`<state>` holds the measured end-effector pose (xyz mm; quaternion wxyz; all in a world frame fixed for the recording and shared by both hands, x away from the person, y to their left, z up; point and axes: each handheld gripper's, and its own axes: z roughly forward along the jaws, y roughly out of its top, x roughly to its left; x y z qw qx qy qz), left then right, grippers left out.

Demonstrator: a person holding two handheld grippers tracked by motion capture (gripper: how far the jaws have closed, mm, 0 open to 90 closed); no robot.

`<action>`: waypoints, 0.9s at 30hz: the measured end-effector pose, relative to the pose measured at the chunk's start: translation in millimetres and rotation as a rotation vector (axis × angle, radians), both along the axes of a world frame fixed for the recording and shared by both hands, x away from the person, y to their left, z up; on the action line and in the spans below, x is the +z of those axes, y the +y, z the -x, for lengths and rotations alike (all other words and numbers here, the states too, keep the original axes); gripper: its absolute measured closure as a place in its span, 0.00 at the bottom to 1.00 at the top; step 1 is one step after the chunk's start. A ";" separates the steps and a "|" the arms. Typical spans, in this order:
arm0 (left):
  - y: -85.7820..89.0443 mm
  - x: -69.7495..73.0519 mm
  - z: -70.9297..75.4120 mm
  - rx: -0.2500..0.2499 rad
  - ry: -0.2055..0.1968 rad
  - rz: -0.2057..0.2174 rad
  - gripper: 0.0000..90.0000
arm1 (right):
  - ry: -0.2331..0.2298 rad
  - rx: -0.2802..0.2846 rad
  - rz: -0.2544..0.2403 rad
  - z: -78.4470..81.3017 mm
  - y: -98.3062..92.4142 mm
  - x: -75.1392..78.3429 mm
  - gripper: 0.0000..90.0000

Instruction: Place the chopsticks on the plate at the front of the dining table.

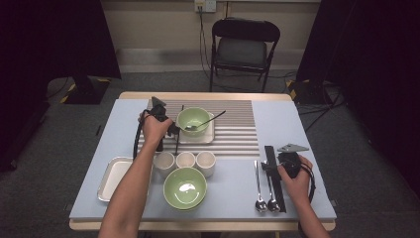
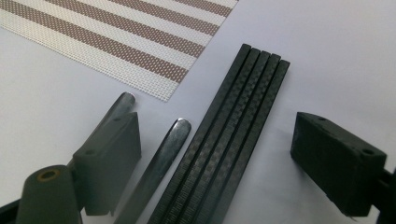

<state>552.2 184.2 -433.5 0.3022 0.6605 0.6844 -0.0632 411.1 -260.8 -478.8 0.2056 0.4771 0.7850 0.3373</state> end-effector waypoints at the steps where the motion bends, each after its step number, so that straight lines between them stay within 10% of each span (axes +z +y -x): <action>1: 0.2 0.0 -0.1 0.000 -0.001 -0.002 0.97 | 0.000 0.000 0.000 0.0 0.0 0.0 0.17; 27: -3.1 1.4 7.6 -0.020 0.012 -0.016 0.97 | -0.001 0.001 0.002 0.0 -0.1 0.0 0.17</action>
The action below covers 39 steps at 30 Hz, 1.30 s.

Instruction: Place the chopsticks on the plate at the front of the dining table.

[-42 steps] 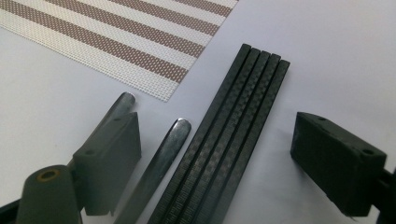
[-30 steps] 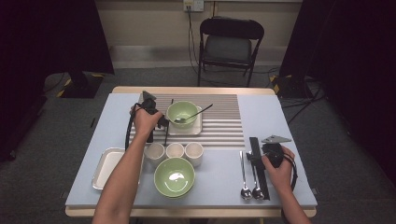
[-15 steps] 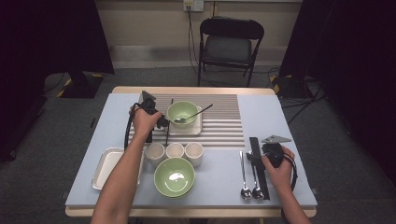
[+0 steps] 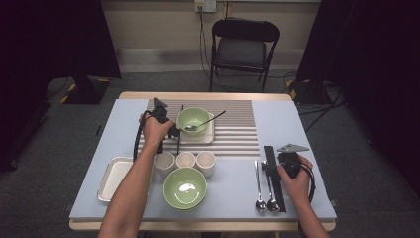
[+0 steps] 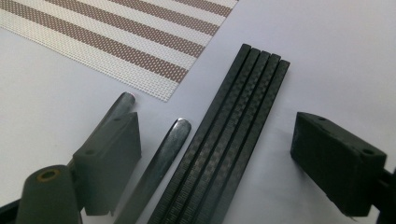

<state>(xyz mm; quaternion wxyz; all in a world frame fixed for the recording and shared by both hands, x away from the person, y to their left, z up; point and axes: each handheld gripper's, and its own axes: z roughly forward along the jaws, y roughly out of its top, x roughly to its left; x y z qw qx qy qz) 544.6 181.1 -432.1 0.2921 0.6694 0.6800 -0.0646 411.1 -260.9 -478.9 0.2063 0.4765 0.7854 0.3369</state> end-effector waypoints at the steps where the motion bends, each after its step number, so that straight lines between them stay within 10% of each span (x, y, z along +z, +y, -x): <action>1: 0.6 -0.8 -0.1 0.009 -0.004 0.008 0.96 | 0.000 0.000 0.000 0.0 0.0 0.0 0.16; 39: 1.7 -7.0 -0.8 0.033 -0.015 0.024 0.92 | 0.000 0.000 -0.001 0.0 0.0 0.0 0.17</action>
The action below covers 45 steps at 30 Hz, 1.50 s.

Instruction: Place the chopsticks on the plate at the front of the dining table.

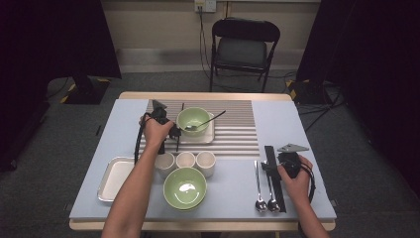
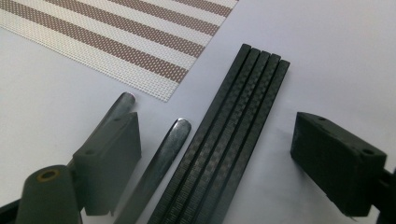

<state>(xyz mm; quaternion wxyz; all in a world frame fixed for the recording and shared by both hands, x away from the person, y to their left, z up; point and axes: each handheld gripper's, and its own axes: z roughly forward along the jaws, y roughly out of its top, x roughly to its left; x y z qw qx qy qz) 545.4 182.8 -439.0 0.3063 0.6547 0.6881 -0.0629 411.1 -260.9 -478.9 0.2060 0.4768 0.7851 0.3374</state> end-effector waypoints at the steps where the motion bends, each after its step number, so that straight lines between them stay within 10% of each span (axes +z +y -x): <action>1: -0.3 0.3 0.3 0.006 -0.002 0.005 0.92 | 0.000 0.000 0.000 0.0 0.0 0.0 0.17; 45: 23.3 36.3 22.9 -0.001 -0.092 0.048 0.75 | 0.000 0.000 0.000 0.0 0.0 0.0 0.17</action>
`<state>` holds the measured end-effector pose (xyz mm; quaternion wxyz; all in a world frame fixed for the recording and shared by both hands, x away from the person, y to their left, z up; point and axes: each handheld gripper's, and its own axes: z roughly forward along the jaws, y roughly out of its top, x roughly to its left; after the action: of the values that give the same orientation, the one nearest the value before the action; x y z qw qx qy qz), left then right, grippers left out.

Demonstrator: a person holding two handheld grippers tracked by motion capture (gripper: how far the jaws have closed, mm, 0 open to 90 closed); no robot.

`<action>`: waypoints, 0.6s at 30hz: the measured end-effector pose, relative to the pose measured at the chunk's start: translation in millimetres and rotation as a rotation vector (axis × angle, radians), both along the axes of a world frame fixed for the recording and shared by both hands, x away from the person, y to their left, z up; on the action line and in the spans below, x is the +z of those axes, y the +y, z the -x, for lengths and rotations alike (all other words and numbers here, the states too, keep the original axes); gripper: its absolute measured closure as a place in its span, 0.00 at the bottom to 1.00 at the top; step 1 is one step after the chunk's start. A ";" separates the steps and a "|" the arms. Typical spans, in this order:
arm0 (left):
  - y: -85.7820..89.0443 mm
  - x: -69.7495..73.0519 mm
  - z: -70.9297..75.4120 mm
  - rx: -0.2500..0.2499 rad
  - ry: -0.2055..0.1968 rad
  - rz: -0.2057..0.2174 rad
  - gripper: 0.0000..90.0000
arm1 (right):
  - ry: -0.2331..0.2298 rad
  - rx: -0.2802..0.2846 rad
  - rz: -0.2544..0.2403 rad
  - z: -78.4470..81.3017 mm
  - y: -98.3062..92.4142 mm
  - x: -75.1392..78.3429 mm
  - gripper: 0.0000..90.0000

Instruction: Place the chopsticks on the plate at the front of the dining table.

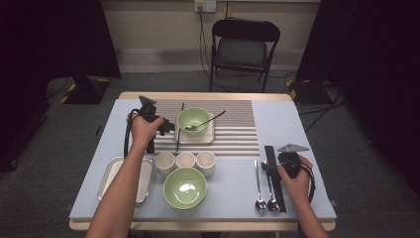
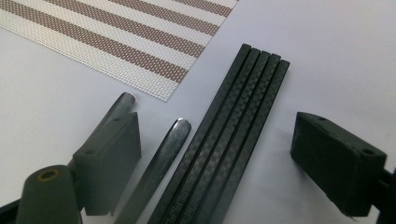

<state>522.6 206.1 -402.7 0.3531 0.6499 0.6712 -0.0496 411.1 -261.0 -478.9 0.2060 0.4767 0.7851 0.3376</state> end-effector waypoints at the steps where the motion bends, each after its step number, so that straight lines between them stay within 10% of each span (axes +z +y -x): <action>1: -0.2 0.7 0.6 -0.004 -0.005 -0.005 0.73 | 0.000 0.000 0.000 0.0 0.0 0.0 0.17; 18: -3.4 8.1 5.3 -0.045 -0.061 0.060 0.49 | -0.001 0.001 0.000 0.0 -0.1 0.0 0.16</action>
<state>517.2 202.7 -394.7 0.3914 0.6550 0.6437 -0.0579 411.2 -261.1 -479.0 0.2062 0.4761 0.7853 0.3378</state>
